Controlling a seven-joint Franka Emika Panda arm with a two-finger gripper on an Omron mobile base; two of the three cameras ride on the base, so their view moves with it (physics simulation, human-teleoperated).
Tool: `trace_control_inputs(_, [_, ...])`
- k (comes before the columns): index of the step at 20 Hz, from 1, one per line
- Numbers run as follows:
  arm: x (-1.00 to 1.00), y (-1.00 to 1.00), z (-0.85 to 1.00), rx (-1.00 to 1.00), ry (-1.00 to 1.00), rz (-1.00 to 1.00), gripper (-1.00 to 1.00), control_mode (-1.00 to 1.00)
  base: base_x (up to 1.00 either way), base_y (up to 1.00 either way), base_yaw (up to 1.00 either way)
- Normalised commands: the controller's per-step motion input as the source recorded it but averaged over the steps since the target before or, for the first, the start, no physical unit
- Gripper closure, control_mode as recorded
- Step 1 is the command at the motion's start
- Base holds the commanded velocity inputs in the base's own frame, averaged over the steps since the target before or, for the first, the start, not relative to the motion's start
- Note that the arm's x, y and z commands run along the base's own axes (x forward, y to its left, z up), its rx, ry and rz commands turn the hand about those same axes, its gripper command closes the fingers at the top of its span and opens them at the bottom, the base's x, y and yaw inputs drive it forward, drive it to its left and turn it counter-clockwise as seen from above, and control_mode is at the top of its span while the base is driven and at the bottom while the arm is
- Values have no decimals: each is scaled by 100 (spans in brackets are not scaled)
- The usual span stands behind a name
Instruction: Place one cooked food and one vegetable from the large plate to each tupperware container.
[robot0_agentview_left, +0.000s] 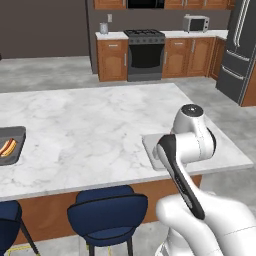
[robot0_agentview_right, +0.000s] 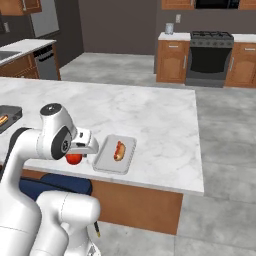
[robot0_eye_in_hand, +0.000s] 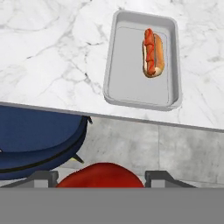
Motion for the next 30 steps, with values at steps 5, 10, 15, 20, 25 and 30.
trace_control_inputs(5, [0,0,0,0,0,0,100,100,0,-4,0])
trace_control_inputs(10, [8,-16,0,0,0,0,100,-100,0,-2,0])
trace_control_inputs(15, [43,-20,-1,0,0,0,100,-100,0,0,0])
trace_control_inputs(20, [67,-15,-15,0,10,-5,100,-100,0,0,0])
trace_control_inputs(25, [94,-20,-18,8,26,-13,100,-100,0,0,0])
trace_control_inputs(30, [96,-28,-27,11,22,-11,100,-100,0,0,0])
